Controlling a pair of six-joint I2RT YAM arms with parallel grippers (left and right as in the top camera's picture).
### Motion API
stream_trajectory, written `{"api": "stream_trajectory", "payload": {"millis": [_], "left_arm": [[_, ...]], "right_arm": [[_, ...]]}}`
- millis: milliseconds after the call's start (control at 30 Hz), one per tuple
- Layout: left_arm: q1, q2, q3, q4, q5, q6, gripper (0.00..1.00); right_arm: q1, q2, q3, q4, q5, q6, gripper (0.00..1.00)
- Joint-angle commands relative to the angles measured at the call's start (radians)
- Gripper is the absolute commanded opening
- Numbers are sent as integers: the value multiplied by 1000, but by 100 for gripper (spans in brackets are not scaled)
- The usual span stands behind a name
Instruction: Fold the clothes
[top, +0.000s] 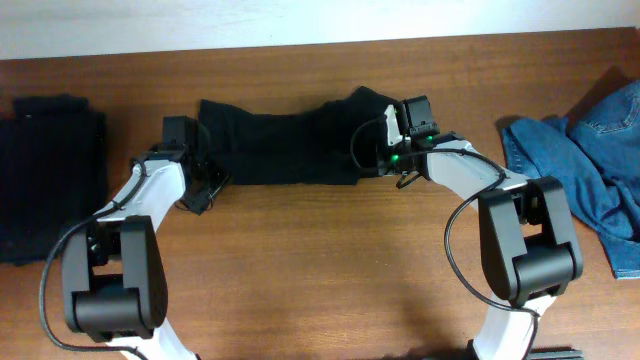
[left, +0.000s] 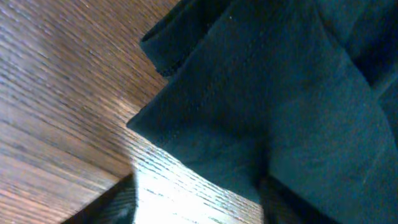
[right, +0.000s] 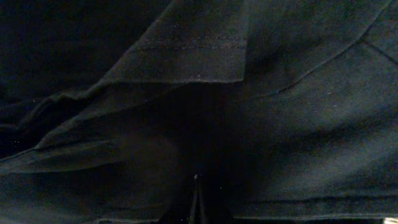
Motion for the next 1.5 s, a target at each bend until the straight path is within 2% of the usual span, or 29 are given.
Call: {"api": "stream_trajectory", "payload": {"millis": [0,167,267,300,400,500,667,1067,1100,1267,1467], "left_arm": [[3,-11,-18,8,12,-9,54],[3,-11,-18,21,6,-8,44],[3,-11,-18,28,5,-8,43],[3,-11,-18,31,3,-8,43],[3,-11,-18,35,-13,-9,55],[3,-11,-18,34,-41,-23,57],[3,-11,-18,43,-73,-102,58],[3,-11,-18,100,-91,-106,56],[3,-11,-18,102,-91,-106,53],[3,-11,-18,110,-92,-106,51],[3,-11,-18,111,-92,-106,41]], "right_arm": [[11,13,10,1,9,-11,4],[11,13,10,0,9,-11,4],[11,13,10,0,9,-11,5],[11,13,10,1,9,-11,5],[11,13,10,1,9,-11,5],[11,13,10,3,9,-11,5],[11,13,10,5,9,-11,5],[11,13,10,8,9,-11,5],[11,13,10,8,9,-11,5],[11,13,10,10,9,-11,5],[11,13,10,12,10,-11,5]]}}
